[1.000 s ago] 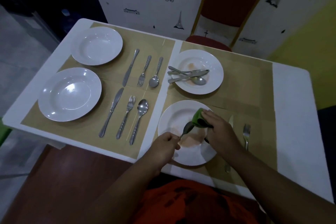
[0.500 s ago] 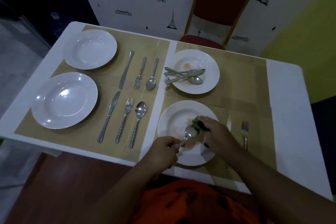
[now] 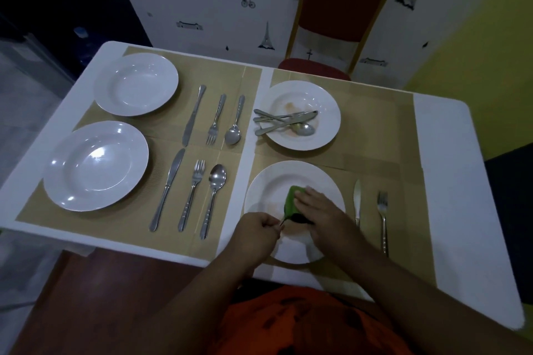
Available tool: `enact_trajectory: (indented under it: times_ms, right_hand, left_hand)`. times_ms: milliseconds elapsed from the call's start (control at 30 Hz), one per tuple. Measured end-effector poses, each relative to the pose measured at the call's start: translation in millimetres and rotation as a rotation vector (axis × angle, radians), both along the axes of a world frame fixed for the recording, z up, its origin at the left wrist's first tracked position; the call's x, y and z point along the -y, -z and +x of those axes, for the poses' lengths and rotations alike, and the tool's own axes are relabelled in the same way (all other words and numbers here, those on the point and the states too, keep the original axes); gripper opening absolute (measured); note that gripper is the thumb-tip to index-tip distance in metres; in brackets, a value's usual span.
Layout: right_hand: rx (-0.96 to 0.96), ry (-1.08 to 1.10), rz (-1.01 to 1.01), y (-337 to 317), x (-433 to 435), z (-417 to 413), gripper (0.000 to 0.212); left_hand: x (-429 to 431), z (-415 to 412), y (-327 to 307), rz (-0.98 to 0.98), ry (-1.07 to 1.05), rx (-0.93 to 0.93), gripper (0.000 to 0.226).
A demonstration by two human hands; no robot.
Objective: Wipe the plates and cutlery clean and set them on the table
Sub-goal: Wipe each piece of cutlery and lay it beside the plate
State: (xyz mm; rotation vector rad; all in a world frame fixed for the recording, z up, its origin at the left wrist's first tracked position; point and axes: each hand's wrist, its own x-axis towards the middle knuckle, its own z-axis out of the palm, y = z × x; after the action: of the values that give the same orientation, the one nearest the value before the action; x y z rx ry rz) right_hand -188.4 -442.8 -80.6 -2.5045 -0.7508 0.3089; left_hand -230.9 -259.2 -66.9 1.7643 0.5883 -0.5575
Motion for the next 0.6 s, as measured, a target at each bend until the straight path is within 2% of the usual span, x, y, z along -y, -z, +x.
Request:
enact_trajectory:
  times_ms: [233, 367, 433, 600]
  right_hand:
    - [-0.074, 0.461, 0.118, -8.0, 52.9, 12.0, 0.062]
    - [-0.079, 0.565, 0.148, -9.8, 89.7, -2.9, 0.064]
    - [-0.089, 0.614, 0.138, -6.7, 110.5, -10.5, 0.065]
    - [-0.115, 0.685, 0.120, 2.0, 171.7, -25.5, 0.067]
  left_hand:
    - [24.4, 5.7, -2.4, -0.114, -0.187, -0.057, 0.011]
    - [65.4, 20.4, -8.5, -0.111, -0.061, -0.048, 0.009]
    - [94.3, 28.1, -9.8, -0.108, 0.011, -0.023, 0.015]
    - [174.7, 47.3, 2.3, -0.002, 0.198, 0.008, 0.008]
